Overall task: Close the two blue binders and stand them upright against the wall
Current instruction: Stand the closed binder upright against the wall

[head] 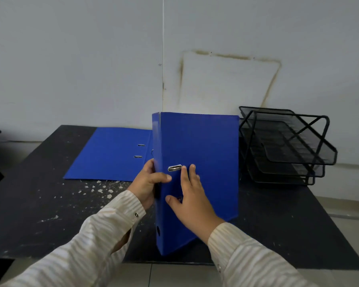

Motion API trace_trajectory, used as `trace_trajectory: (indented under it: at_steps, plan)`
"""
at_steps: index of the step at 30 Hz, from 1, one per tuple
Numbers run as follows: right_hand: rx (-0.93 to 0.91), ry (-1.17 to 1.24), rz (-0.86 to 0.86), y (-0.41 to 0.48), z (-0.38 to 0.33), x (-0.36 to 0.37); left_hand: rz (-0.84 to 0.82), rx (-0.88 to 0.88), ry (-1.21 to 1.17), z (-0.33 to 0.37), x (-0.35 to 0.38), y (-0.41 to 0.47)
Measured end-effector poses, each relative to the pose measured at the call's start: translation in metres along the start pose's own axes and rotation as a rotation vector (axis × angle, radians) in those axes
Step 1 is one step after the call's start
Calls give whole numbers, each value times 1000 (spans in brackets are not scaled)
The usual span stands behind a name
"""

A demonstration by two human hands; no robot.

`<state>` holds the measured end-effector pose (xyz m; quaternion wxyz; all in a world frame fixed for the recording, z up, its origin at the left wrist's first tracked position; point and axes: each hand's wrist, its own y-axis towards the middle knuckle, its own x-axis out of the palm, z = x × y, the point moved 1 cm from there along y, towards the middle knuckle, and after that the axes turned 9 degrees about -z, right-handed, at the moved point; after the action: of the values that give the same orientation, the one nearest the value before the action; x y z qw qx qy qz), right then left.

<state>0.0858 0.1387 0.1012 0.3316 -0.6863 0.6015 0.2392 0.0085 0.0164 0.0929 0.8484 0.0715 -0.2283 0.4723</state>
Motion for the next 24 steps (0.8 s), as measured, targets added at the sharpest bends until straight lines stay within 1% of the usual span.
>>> trace_trajectory:
  at_steps: [2,4,6,9,14,19,21,24]
  plan:
    - [-17,47,36,0,-2,4,3,63,42,1,2,-1]
    - [-3,116,68,1,-4,11,-10,87,96,-2,2,-4]
    - [20,194,106,-3,-5,22,-39,68,153,-12,1,-10]
    - [76,266,194,-10,-6,37,-140,15,246,-26,-5,-18]
    - [186,389,299,-16,-7,44,-267,-60,451,-27,-14,-22]
    - [273,484,341,-17,-9,43,-343,-71,587,-20,-14,-24]
    - [291,526,356,-20,-10,42,-381,-71,596,-19,-13,-27]
    - [271,605,338,-30,-11,39,-420,-60,576,-19,-12,-35]
